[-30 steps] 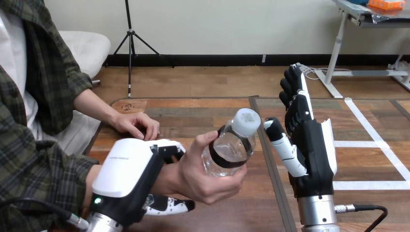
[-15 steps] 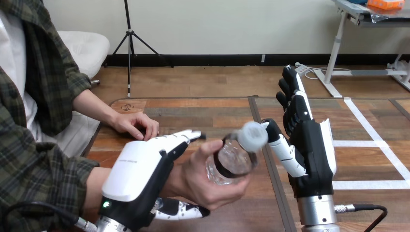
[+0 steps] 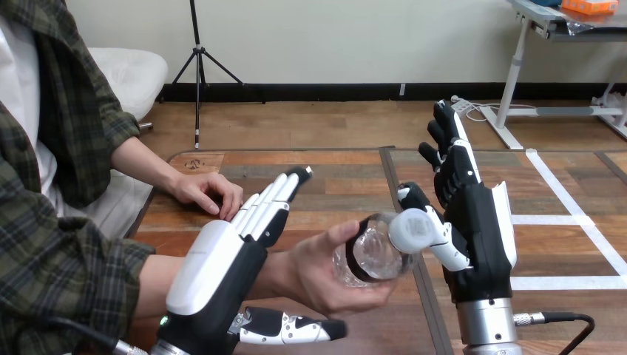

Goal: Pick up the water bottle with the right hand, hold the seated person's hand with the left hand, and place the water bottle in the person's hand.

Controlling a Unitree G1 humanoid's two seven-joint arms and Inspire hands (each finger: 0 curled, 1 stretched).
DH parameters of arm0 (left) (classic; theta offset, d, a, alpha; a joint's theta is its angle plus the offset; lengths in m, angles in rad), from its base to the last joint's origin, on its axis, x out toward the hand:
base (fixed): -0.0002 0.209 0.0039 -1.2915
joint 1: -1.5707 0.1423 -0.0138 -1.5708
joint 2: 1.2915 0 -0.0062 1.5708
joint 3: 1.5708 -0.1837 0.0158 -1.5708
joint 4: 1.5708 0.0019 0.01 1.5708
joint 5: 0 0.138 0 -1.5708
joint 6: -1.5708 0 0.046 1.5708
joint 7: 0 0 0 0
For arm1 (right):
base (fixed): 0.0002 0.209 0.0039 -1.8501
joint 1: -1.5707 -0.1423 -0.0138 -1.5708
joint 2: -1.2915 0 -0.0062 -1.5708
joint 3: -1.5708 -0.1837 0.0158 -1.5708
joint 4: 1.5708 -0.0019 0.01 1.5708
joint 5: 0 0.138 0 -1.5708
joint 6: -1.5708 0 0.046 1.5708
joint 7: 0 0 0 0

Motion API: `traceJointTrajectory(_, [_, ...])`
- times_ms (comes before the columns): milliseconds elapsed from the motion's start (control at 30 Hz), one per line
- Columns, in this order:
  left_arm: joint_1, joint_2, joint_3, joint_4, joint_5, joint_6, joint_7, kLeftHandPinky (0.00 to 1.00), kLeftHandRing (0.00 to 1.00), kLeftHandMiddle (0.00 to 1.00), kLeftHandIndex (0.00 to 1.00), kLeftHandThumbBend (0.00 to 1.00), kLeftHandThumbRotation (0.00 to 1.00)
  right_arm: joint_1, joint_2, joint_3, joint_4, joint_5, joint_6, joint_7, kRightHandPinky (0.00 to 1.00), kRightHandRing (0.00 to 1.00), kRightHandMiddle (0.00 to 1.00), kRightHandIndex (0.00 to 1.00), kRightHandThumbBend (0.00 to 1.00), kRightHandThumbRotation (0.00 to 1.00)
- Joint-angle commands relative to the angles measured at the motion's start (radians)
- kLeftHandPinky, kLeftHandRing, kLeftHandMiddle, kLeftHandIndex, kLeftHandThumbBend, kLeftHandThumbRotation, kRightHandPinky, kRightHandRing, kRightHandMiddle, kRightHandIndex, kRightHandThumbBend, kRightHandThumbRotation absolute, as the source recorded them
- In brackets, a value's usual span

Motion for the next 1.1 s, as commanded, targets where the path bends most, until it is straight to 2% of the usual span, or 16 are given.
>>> traceJointTrajectory(0, [-0.069,-0.049,-0.005,0.048,-0.100,-0.093,-0.020,1.00,1.00,1.00,1.00,0.94,0.38,-0.034,-0.008,0.000,0.002,0.021,-0.022,0.013,0.93,0.98,1.00,0.96,0.80,0.67])
traceJointTrajectory(33, [-0.070,-0.054,-0.004,0.054,-0.108,-0.104,-0.023,1.00,1.00,1.00,1.00,0.91,0.43,-0.034,-0.008,0.000,0.002,0.022,-0.022,0.015,0.93,0.98,1.00,0.96,0.79,0.67])
traceJointTrajectory(233, [-0.080,-0.094,-0.003,0.114,-0.143,-0.193,-0.029,1.00,1.00,1.00,1.00,0.83,0.57,-0.031,-0.007,-0.002,0.001,0.026,-0.019,0.020,0.92,0.98,1.00,0.96,0.79,0.67])
traceJointTrajectory(467, [-0.090,-0.163,0.000,0.177,-0.173,-0.288,-0.022,1.00,1.00,1.00,1.00,0.73,0.72,-0.029,-0.004,-0.003,0.000,0.032,-0.019,0.027,0.92,0.98,0.99,0.95,0.78,0.66])
traceJointTrajectory(567, [-0.098,-0.194,0.003,0.207,-0.180,-0.330,-0.015,1.00,1.00,1.00,1.00,0.66,0.78,-0.027,-0.003,-0.003,-0.001,0.036,-0.017,0.029,0.91,0.97,0.99,0.94,0.79,0.66])
traceJointTrajectory(633, [-0.104,-0.212,0.008,0.225,-0.178,-0.355,-0.010,1.00,1.00,1.00,1.00,0.55,0.83,-0.027,-0.003,-0.003,-0.001,0.039,-0.016,0.031,0.91,0.97,0.98,0.94,0.79,0.65])
traceJointTrajectory(667, [-0.104,-0.224,0.009,0.232,-0.177,-0.367,-0.007,1.00,1.00,1.00,1.00,0.53,0.84,-0.026,-0.002,-0.003,-0.003,0.038,-0.015,0.030,0.91,0.97,0.98,0.94,0.79,0.65])
traceJointTrajectory(767, [-0.093,-0.252,0.013,0.233,-0.171,-0.377,-0.003,1.00,1.00,1.00,1.00,0.53,0.92,-0.024,-0.001,-0.004,-0.006,0.034,-0.010,0.027,0.90,0.97,0.98,0.94,0.79,0.66])
traceJointTrajectory(933, [-0.054,-0.299,0.008,0.205,-0.181,-0.367,-0.005,1.00,1.00,1.00,1.00,0.69,0.98,-0.021,0.000,-0.003,-0.006,0.037,-0.010,0.029,0.90,0.96,0.97,0.93,0.80,0.66])
traceJointTrajectory(1067, [-0.053,-0.342,0.013,0.218,-0.181,-0.396,0.011,1.00,1.00,1.00,1.00,0.75,0.99,-0.019,0.003,-0.002,-0.006,0.045,-0.010,0.033,0.89,0.96,0.97,0.92,0.79,0.66])
